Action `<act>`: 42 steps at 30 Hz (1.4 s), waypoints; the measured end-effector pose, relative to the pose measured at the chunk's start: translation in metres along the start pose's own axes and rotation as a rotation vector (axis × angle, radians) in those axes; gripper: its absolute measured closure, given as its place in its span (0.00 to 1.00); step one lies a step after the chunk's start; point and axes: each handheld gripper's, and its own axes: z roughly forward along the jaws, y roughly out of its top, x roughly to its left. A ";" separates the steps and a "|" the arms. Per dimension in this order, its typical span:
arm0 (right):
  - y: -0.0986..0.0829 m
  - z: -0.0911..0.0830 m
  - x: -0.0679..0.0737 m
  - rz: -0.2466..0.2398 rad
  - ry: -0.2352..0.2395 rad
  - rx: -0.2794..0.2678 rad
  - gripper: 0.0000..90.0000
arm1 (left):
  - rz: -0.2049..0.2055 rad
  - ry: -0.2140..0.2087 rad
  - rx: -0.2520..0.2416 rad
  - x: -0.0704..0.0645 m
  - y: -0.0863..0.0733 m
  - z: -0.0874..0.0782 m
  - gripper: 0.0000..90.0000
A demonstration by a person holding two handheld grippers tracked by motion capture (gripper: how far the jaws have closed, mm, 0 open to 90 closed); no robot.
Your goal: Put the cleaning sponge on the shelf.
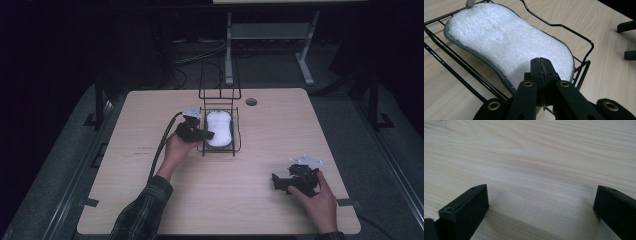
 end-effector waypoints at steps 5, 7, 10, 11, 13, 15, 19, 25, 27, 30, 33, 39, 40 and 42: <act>0.000 0.000 0.000 -0.001 0.000 0.000 0.00 | 0.006 0.007 -0.004 0.001 0.002 -0.005 0.99; 0.000 0.000 0.000 0.001 0.000 0.000 0.00 | 0.014 0.012 -0.008 0.001 0.003 -0.009 0.99; 0.000 0.000 0.000 0.001 0.000 0.000 0.00 | 0.007 0.016 -0.014 0.001 0.003 -0.016 0.99; 0.000 0.000 0.000 0.001 0.000 0.000 0.00 | 0.009 0.021 -0.010 0.000 0.004 -0.019 0.97; 0.000 0.000 0.000 0.001 0.000 0.000 0.00 | 0.014 0.025 -0.008 0.000 0.004 -0.022 0.96; 0.000 0.000 0.000 0.001 0.000 0.000 0.00 | 0.006 0.032 -0.008 -0.001 0.003 -0.027 0.90; 0.000 0.000 0.000 0.001 0.000 0.000 0.00 | -0.011 0.042 -0.006 -0.002 0.000 -0.036 0.79; 0.000 0.000 0.000 0.001 0.000 0.000 0.00 | -0.005 0.067 -0.022 -0.002 -0.007 -0.049 0.57; 0.000 0.000 0.000 0.001 0.000 0.000 0.00 | 0.001 0.076 -0.024 -0.003 -0.010 -0.053 0.55; 0.000 0.000 0.000 0.001 0.000 0.000 0.00 | 0.010 0.089 -0.017 -0.004 -0.013 -0.058 0.49; 0.000 0.000 0.000 0.001 0.000 0.000 0.00 | 0.018 0.100 -0.022 -0.007 -0.018 -0.063 0.41; 0.000 0.000 0.000 0.001 0.000 0.000 0.00 | 0.025 0.140 -0.024 -0.012 -0.027 -0.072 0.33; 0.000 0.000 0.000 0.001 0.000 0.000 0.00 | 0.026 0.146 -0.025 -0.013 -0.029 -0.073 0.31; 0.000 0.000 0.000 0.001 0.000 0.000 0.00 | 0.026 0.165 -0.030 -0.014 -0.034 -0.077 0.30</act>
